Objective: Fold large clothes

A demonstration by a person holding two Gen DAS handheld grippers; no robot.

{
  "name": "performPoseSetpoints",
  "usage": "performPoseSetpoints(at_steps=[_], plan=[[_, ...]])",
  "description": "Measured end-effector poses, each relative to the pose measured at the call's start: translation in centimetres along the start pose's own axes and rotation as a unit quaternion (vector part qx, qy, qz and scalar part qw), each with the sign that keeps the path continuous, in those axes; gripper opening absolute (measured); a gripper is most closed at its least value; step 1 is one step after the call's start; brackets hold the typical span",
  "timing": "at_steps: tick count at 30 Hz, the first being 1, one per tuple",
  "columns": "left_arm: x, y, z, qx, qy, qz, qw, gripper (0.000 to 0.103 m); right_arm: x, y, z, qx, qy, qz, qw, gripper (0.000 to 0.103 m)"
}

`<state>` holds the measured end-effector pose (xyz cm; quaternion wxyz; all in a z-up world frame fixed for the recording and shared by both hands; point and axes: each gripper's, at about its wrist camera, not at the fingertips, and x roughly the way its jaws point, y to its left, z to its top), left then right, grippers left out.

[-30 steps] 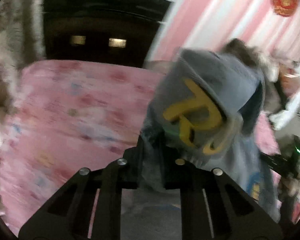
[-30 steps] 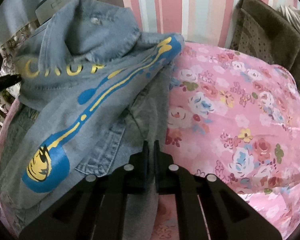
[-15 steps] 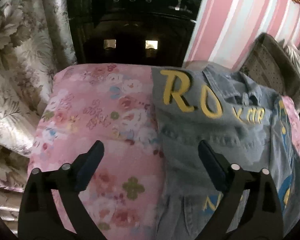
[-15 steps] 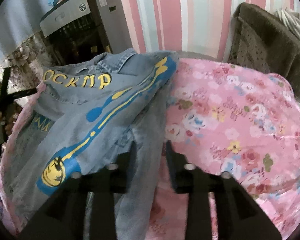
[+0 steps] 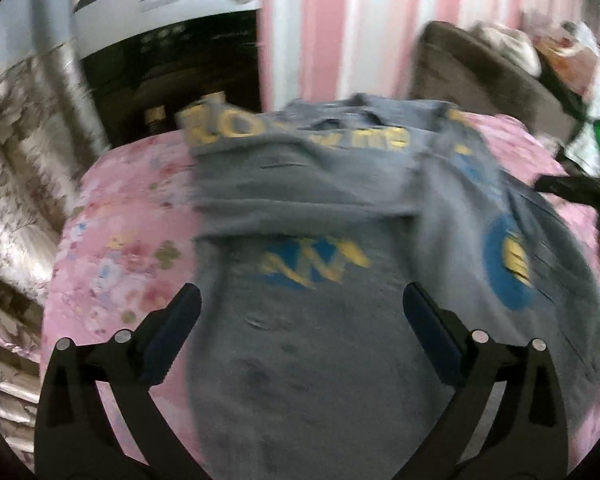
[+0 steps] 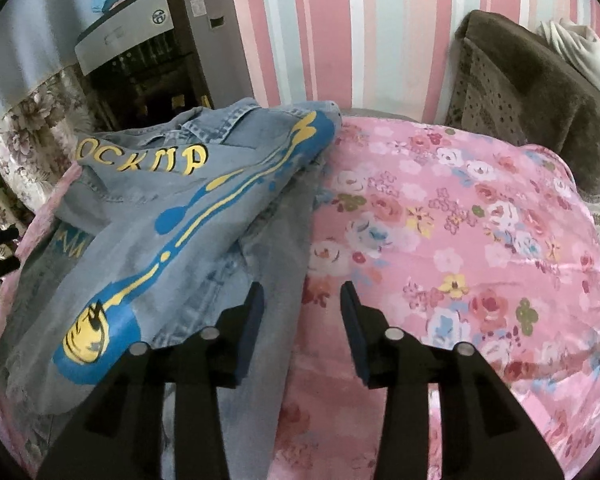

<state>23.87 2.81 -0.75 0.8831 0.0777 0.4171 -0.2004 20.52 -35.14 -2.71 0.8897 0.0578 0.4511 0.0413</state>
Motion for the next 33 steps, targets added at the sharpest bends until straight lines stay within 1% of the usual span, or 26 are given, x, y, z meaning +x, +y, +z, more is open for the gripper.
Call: performPoseSetpoints(at_steps=[2,6,9,13,16,17,18,20,23,26,29,30,32,33], plan=[[-0.7,-1.8,-0.7,0.015,0.004,-0.018,0.9997,0.1,-0.4,0.5,-0.7,-0.009,-0.002,-0.001,1.0,0.04],[-1.9,-4.4,-2.2,0.041,-0.001,-0.025,0.9988,0.1,-1.1,2.0,-2.0,-0.034,-0.005,0.0,0.999,0.04],[-2.6,-5.9,-3.4,0.061,-0.005,-0.019,0.9979,0.1,-1.6,2.6,-2.7,-0.041,-0.014,-0.006,0.999,0.04],[-3.1,-6.5,-4.9,0.072,-0.01,0.001,0.9973,0.1,-4.2,3.7,-3.8,-0.036,-0.049,-0.015,0.998,0.04],[-3.4,-6.6,-5.6,0.073,-0.012,-0.003,0.9973,0.1,-6.9,5.1,-5.5,-0.038,-0.07,-0.025,0.997,0.04],[-3.5,-6.7,-5.8,0.072,-0.014,-0.004,0.9973,0.1,-7.6,5.6,-6.0,-0.041,-0.075,-0.032,0.996,0.042],[-3.7,-6.8,-6.1,0.073,-0.017,-0.001,0.9972,0.1,-8.5,6.3,-7.0,-0.044,-0.085,-0.046,0.994,0.049],[-4.0,-7.0,-6.5,0.068,-0.024,0.004,0.9974,0.1,-9.7,7.1,-8.3,-0.04,-0.104,-0.059,0.992,0.06],[-5.1,-6.9,-7.4,0.047,-0.043,0.004,0.998,0.1,-11.3,8.3,-10.5,-0.029,-0.132,-0.075,0.988,0.06],[-5.7,-7.0,-8.4,0.034,-0.051,0.001,0.9981,0.1,-11.9,8.6,-12.3,-0.007,-0.136,-0.071,0.988,0.06],[-6.3,-7.3,-9.5,0.025,-0.061,0.013,0.9977,0.1,-12.1,8.8,-13.7,0.0,-0.14,-0.073,0.987,0.06],[-6.5,-7.4,-9.9,0.022,-0.068,0.021,0.9972,0.1,-12.2,8.9,-14.0,-0.001,-0.142,-0.072,0.987,0.06],[-7.0,-7.6,-10.6,0.016,-0.083,0.041,0.9956,0.1,-12.6,9.2,-15.1,-0.005,-0.158,-0.075,0.985,0.06],[-7.4,-7.8,-11.1,0.014,-0.096,0.054,0.9938,0.1,-12.8,9.4,-15.4,-0.006,-0.166,-0.076,0.983,0.06]])
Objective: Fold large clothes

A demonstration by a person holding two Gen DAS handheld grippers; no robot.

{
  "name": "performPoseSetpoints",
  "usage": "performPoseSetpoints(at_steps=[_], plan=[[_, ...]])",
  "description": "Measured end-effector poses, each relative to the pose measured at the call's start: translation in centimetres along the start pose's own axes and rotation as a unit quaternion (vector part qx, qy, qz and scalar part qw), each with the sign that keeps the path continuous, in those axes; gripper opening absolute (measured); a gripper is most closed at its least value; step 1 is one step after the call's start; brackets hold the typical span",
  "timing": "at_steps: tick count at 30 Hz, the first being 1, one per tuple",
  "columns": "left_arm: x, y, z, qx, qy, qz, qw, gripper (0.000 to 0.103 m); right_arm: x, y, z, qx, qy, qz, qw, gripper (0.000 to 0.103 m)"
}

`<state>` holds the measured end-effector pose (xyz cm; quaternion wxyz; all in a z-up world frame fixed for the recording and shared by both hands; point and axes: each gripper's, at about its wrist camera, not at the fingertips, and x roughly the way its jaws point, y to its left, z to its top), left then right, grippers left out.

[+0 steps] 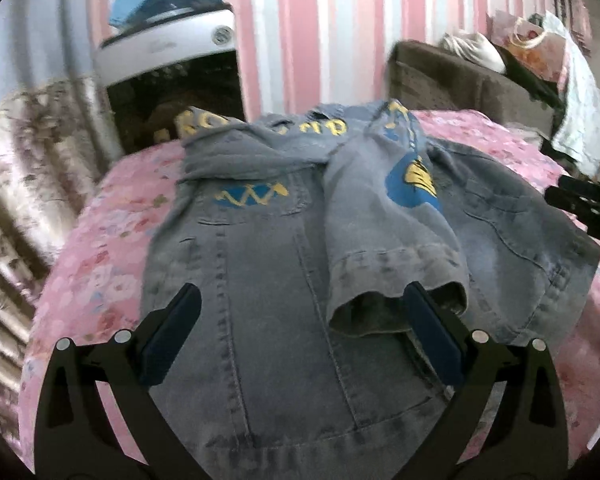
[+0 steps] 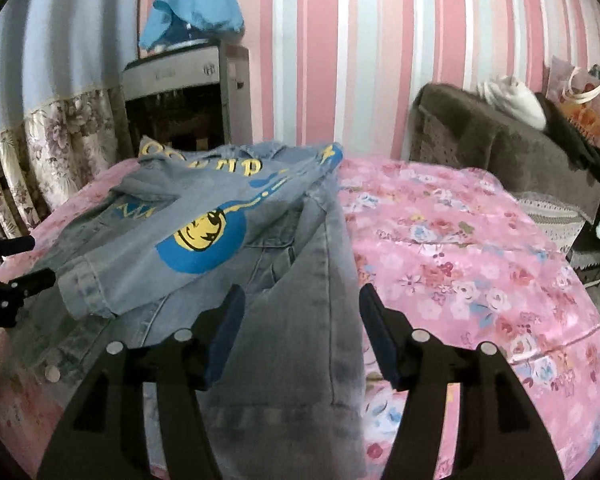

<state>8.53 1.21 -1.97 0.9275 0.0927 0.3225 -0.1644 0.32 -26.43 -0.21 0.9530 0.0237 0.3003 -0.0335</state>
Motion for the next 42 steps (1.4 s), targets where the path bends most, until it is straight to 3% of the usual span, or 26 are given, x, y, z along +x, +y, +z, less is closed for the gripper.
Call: performPoseSetpoints(at_steps=[4,7,11,13,14,19,21,22,29,37,42], plan=[[-1.0,-1.2,-0.5,0.019,-0.031,0.021,0.9991,0.1,-1.0,0.1,-1.2,-0.007,-0.025,-0.008,1.0,0.06],[-0.6,-2.5,-0.6,0.049,-0.028,0.038,0.9977,0.1,-1.0,0.0,-1.8,-0.011,-0.019,-0.007,1.0,0.06],[0.8,-3.3,-0.1,0.057,-0.016,0.014,0.9982,0.094,-1.0,-0.1,-1.8,-0.015,-0.017,-0.005,1.0,0.06],[1.6,-3.5,0.1,0.059,-0.004,0.01,0.9982,0.077,-0.7,-0.1,-1.7,-0.02,-0.01,-0.009,1.0,0.059],[2.0,-3.4,0.2,0.058,0.002,0.004,0.9983,0.074,-0.7,-0.2,-1.7,-0.02,-0.007,-0.009,1.0,0.059],[3.9,-2.6,1.0,0.033,0.029,-0.039,0.9983,0.024,-0.7,-0.5,-1.7,-0.018,-0.001,-0.008,1.0,0.058],[4.4,-2.2,1.3,0.026,0.035,-0.048,0.9979,0.009,-0.6,-0.5,-1.6,-0.02,0.005,-0.004,1.0,0.058],[4.6,-1.9,1.6,0.021,0.038,-0.053,0.9977,0.006,-0.7,-0.5,-1.5,-0.02,0.004,-0.003,1.0,0.058],[5.5,0.8,4.1,-0.02,0.051,-0.101,0.9934,0.006,0.7,-1.1,0.9,-0.013,0.036,0.021,0.999,0.058],[6.5,3.4,7.0,-0.023,0.05,-0.096,0.9938,0.006,3.1,-0.7,4.2,-0.048,0.061,0.031,0.996,0.059],[7.7,6.1,8.8,-0.05,0.059,-0.111,0.9908,0.005,5.0,-0.4,6.3,-0.078,0.067,0.039,0.994,0.059]])
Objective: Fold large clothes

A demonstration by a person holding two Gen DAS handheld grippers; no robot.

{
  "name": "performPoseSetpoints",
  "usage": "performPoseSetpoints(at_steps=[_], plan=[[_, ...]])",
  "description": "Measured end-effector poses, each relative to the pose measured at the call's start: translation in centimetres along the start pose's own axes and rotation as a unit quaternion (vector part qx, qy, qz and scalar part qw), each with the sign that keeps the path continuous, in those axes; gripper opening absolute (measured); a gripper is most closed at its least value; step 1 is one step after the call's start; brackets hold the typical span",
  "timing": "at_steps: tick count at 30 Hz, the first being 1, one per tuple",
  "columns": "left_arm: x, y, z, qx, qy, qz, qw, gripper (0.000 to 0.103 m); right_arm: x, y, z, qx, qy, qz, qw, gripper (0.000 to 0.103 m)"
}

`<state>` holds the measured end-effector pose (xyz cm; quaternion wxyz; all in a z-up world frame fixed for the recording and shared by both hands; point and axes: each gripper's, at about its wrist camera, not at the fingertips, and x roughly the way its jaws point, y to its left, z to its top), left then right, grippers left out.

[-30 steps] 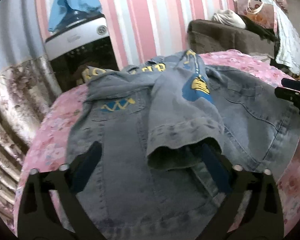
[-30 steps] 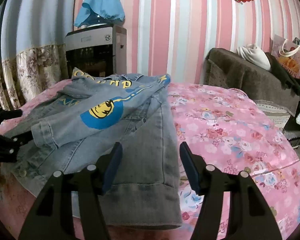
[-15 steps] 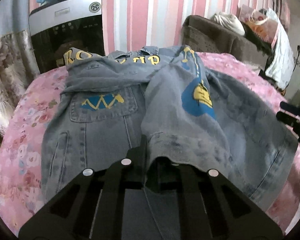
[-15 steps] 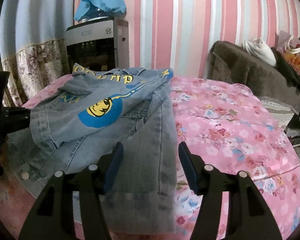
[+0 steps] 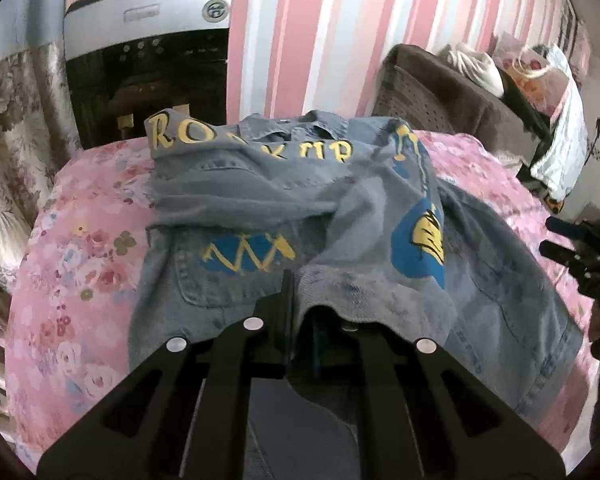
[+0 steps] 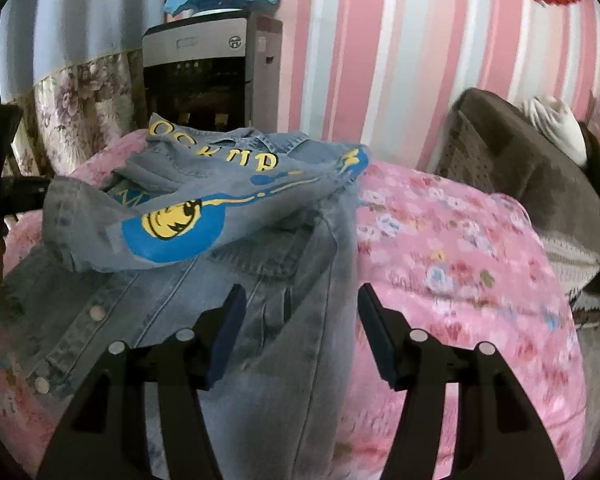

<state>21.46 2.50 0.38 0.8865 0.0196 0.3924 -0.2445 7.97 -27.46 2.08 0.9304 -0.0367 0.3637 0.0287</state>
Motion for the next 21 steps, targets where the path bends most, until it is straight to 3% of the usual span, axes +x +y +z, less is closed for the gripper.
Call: performPoseSetpoints(at_steps=[4,13,17,20,21], plan=[[0.5,1.9,1.8,-0.015,-0.003,-0.013,0.9998,0.005,2.3,-0.5,2.0,-0.014,0.012,0.022,1.0,0.059],[0.9,6.5,8.4,-0.028,-0.041,-0.011,0.9987,0.006,7.1,-0.7,6.6,-0.049,0.007,0.03,0.998,0.059],[2.9,9.2,10.8,-0.058,-0.027,-0.029,0.9975,0.006,9.6,-1.1,8.0,-0.049,0.008,0.031,0.998,0.059],[5.2,11.4,11.3,-0.073,-0.009,-0.01,0.9973,0.007,11.6,-1.5,8.8,-0.049,0.006,0.029,0.998,0.059],[6.1,12.2,11.2,-0.075,-0.002,-0.001,0.9972,0.013,12.3,-1.8,9.0,-0.048,0.008,0.033,0.998,0.059]])
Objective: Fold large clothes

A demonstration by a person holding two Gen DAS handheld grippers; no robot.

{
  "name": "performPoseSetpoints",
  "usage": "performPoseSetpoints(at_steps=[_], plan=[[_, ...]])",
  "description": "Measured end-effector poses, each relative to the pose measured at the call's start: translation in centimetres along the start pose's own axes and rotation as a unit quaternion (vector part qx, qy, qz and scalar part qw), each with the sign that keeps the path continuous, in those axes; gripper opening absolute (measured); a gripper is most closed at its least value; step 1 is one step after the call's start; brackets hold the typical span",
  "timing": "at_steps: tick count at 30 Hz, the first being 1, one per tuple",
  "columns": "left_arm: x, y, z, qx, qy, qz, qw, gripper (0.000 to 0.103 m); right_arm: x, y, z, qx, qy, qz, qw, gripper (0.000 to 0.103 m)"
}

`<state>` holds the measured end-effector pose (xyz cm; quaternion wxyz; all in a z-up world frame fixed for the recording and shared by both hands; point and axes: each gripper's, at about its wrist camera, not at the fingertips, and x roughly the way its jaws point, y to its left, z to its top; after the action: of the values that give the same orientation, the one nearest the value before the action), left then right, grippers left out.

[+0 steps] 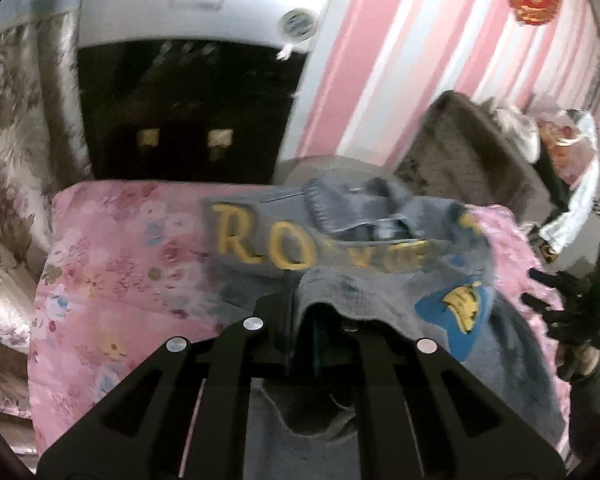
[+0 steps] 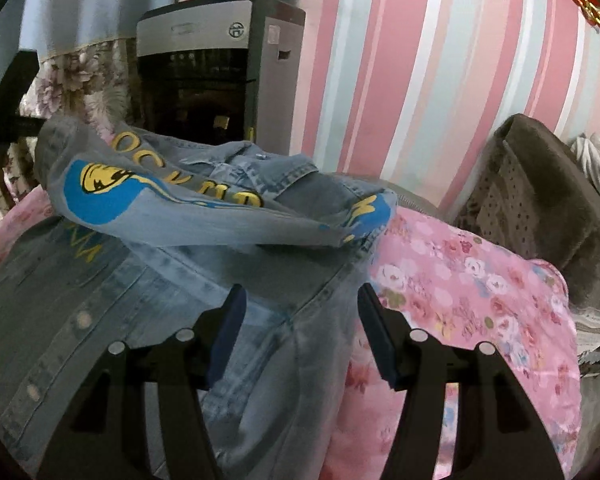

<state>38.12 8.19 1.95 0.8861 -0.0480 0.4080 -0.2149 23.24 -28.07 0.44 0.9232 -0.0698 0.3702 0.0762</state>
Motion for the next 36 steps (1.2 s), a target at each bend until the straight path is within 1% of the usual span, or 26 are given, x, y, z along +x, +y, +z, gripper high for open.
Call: performPoseSetpoints(at_steps=[1,2,3,4,5,6,8,9,10,13,14,15,19,23,25,26,27,29,30,31,32,34,35,36], plan=[[0.7,0.7,-0.1,0.001,0.005,0.01,0.9999,0.025,0.5,-0.2,0.1,-0.001,0.001,0.003,1.0,0.059],[1.3,1.0,-0.4,0.007,0.009,0.025,0.9996,0.033,1.1,-0.3,0.3,-0.003,0.002,0.006,1.0,0.059],[2.1,1.4,-1.0,0.018,0.011,0.05,0.9985,0.047,1.5,-0.4,0.4,-0.006,0.002,0.006,1.0,0.059],[2.8,1.8,-1.6,0.027,0.014,0.069,0.9971,0.053,2.1,-0.4,0.5,-0.009,0.001,0.004,1.0,0.059],[3.2,2.1,-2.1,0.031,0.018,0.076,0.9964,0.054,2.5,-0.5,0.5,-0.01,0.001,0.005,1.0,0.059],[3.7,2.5,-2.6,0.033,0.022,0.08,0.996,0.055,2.9,-0.6,0.5,-0.009,-0.001,0.007,1.0,0.059],[4.0,3.2,-3.4,0.027,0.019,0.071,0.9969,0.064,3.6,-0.8,0.6,0.001,-0.008,0.019,1.0,0.059],[3.9,3.4,-3.6,0.022,0.012,0.076,0.9968,0.079,3.7,-0.9,0.6,0.004,-0.015,0.025,1.0,0.059],[3.6,3.6,-3.8,0.018,0.005,0.083,0.9964,0.089,3.8,-0.9,0.6,0.005,-0.02,0.028,0.999,0.059],[2.3,3.1,-4.2,0.029,-0.01,0.087,0.9957,0.091,3.9,-1.2,0.7,0.008,-0.031,0.028,0.999,0.059],[1.9,2.8,-4.3,0.037,-0.013,0.094,0.9948,0.091,3.9,-1.4,0.7,0.011,-0.032,0.028,0.999,0.059],[1.2,2.5,-4.5,0.046,-0.018,0.107,0.9931,0.092,3.8,-1.6,0.8,0.013,-0.033,0.027,0.999,0.059],[-1.3,0.5,-5.8,0.086,-0.037,0.135,0.9864,0.099,3.7,-2.4,0.8,0.021,-0.037,0.02,0.999,0.059],[-3.1,-1.5,-6.8,0.123,-0.047,0.162,0.978,0.1,3.6,-2.5,0.7,0.022,-0.036,0.016,0.999,0.059],[-3.3,-1.8,-7.1,0.144,-0.047,0.185,0.9709,0.1,3.5,-2.5,0.6,0.02,-0.036,0.013,0.999,0.059],[-3.2,-1.5,-7.1,0.146,-0.042,0.19,0.97,0.1,3.5,-2.4,0.6,0.02,-0.035,0.011,0.999,0.059],[-2.7,-0.7,-6.9,0.136,-0.03,0.188,0.9722,0.1,3.6,-2.4,0.5,0.02,-0.031,0.011,0.999,0.059],[-1.6,1.2,-6.3,0.11,-0.002,0.163,0.9805,0.1,3.8,-2.2,0.5,0.02,-0.026,0.012,0.999,0.059],[-1.0,2.5,-6.0,0.088,0.014,0.143,0.9857,0.1,3.8,-2.0,0.4,0.018,-0.023,0.011,1.0,0.059],[-0.6,3.5,-5.9,0.072,0.024,0.127,0.989,0.1,3.8,-1.8,0.3,0.014,-0.022,0.009,1.0,0.059],[0.0,4.9,-5.7,0.049,0.044,0.093,0.9935,0.1,3.7,-1.7,0.1,0.012,-0.021,0.009,1.0,0.059],[0.5,6.2,-6.0,0.028,0.047,0.064,0.9964,0.1,3.5,-1.7,-0.2,0.015,-0.019,0.01,1.0,0.059],[0.6,6.5,-6.2,0.027,0.048,0.05,0.9972,0.1,3.3,-1.7,-0.4,0.018,-0.019,0.01,1.0,0.059],[0.8,6.7,-6.8,0.037,0.057,0.026,0.9974,0.1,3.1,-1.8,-0.6,0.019,-0.018,0.01,1.0,0.059]])
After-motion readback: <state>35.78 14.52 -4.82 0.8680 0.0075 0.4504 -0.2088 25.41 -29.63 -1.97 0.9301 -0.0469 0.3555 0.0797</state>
